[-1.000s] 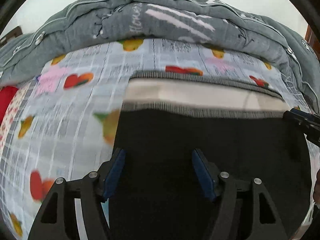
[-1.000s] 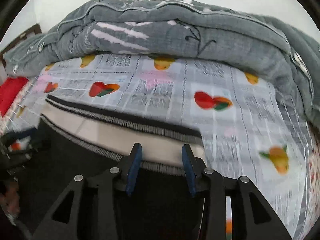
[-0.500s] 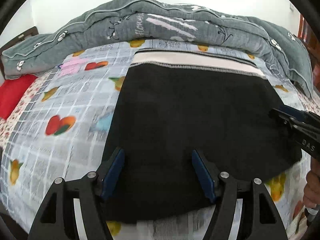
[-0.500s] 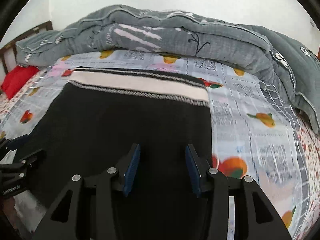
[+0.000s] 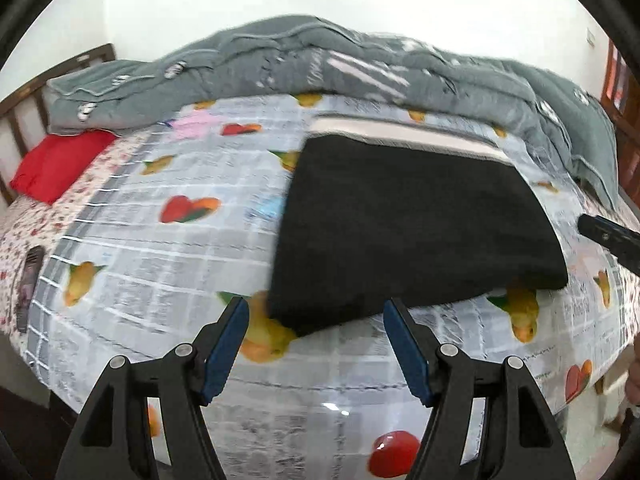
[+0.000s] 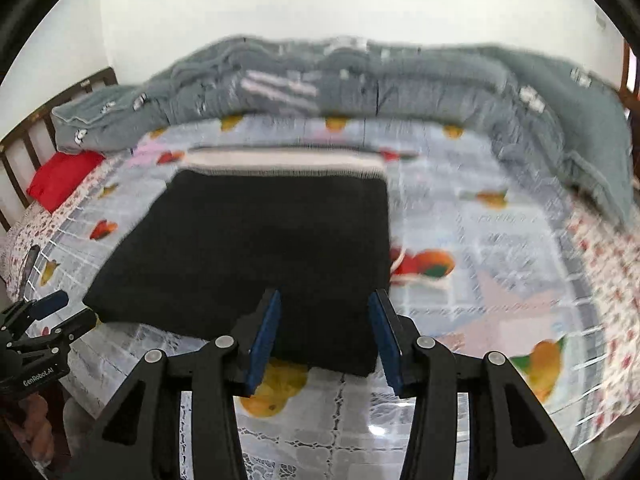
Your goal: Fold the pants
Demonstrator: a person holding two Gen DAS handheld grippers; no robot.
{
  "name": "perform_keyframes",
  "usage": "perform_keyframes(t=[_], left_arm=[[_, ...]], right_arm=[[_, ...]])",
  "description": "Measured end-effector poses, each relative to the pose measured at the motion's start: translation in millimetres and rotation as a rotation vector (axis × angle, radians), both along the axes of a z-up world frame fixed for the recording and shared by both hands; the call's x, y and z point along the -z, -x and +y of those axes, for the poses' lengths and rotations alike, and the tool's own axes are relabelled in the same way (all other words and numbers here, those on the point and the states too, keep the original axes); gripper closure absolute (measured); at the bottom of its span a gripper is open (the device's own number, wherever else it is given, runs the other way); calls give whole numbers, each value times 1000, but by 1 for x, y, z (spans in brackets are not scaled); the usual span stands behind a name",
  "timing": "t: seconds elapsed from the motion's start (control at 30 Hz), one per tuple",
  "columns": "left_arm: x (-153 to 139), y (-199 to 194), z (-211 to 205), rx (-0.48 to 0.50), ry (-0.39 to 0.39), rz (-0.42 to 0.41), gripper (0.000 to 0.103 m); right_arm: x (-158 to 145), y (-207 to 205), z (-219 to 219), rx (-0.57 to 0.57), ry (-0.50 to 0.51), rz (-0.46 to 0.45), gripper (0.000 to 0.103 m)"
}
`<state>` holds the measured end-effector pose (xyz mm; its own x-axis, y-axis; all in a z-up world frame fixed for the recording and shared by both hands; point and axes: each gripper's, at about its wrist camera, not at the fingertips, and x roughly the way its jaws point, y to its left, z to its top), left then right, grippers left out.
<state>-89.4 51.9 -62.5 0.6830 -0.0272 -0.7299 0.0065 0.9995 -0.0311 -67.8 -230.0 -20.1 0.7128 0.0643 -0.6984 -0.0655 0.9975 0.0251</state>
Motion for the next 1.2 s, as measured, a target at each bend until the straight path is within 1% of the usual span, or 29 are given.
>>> perform_keyframes(t=[0.07, 0.1, 0.13, 0.17, 0.27, 0.3, 0.4, 0.43, 0.47, 0.5, 0.53, 0.57, 0.6, 0.63, 0.67, 0.7, 0.73, 0.77, 0.8, 0.83, 0.87, 0.9, 0.93, 0.97, 1.0, 1.03, 1.07, 1.13, 1.2], left_arm=[[-2, 0, 12, -23, 22, -2, 35], [-2, -1, 19, -28, 37, -2, 35], [-2, -3, 25, -31, 59, -6, 35], [-1, -4, 27, -32, 70, -11, 35], [2, -19, 24, -23, 77, -2, 35], [1, -28, 21, -16, 79, 1, 35], [-5, -44, 4, 36, 90, -24, 35], [-3, -49, -3, 59, 79, -31, 34], [5, -55, -12, 81, 59, -32, 33], [13, -58, -17, 93, 46, -22, 32], [34, -65, -23, 102, 25, 25, 32], [47, -66, -26, 101, 9, 43, 32], [53, -61, -28, 101, -14, 16, 31], [55, -51, -32, 115, -53, -41, 29], [54, -46, -33, 127, -61, -46, 28], [52, -44, -31, 134, -44, -41, 28], [48, -44, -27, 133, -2, -35, 28], [43, -47, -22, 127, 51, -30, 28], [39, -51, -16, 118, 117, -22, 28], [37, -55, -14, 110, 156, -15, 26], [38, -60, -14, 103, 164, -9, 26], [43, -63, -18, 103, 136, -7, 24], [48, -63, -26, 109, 67, -10, 23], [53, -59, -36, 121, -11, -24, 23], [56, -53, -41, 128, -51, -38, 23], [56, -45, -44, 136, -62, -49, 22], [55, -41, -43, 143, -39, -50, 22], [54, -39, -38, 142, 5, -40, 21], [54, -41, -36, 130, 27, -28, 21]], right_arm=[[-9, 2, -3, -2, -9, -27, 57], [-11, 0, -5, 0, -14, -36, 54], [-10, -3, -7, 6, -18, -41, 51], [-6, -7, -9, 20, -29, -40, 51], [16, -27, -9, 31, -53, 27, 51], [19, -32, -8, 31, -49, 31, 53], [12, -40, -7, 27, -58, -34, 53], [11, -44, -7, 10, -80, -49, 52], [14, -47, -6, -1, -89, -44, 52], [24, -50, -5, -14, -90, -28, 52], [33, -53, -2, -19, -78, -10, 52], [55, -57, 1, -25, -31, 39, 52], [70, -55, 4, -34, 9, 31, 52], [76, -47, 6, -43, 33, -18, 52], [78, -38, 10, -59, 69, -63, 52], [78, -35, 11, -63, 84, -65, 52], [77, -35, 11, -58, 81, -57, 52], [73, -36, 9, -51, 57, -44, 52], [69, -38, 7, -50, 11, -33, 52], [67, -39, 6, -62, -45, -28, 51], [66, -40, 7, -67, -66, -29, 50], [69, -39, 13, -66, -54, -41, 45], [72, -36, 20, -69, -15, -57, 43], [78, -31, 31, -76, 55, -84, 42], [81, -25, 37, -83, 102, -102, 42], [83, -21, 41, -88, 125, -112, 42], [82, -15, 43, -92, 133, -117, 42], [81, -11, 41, -86, 109, -108, 42], [81, -13, 41, -67, 96, -100, 42]])
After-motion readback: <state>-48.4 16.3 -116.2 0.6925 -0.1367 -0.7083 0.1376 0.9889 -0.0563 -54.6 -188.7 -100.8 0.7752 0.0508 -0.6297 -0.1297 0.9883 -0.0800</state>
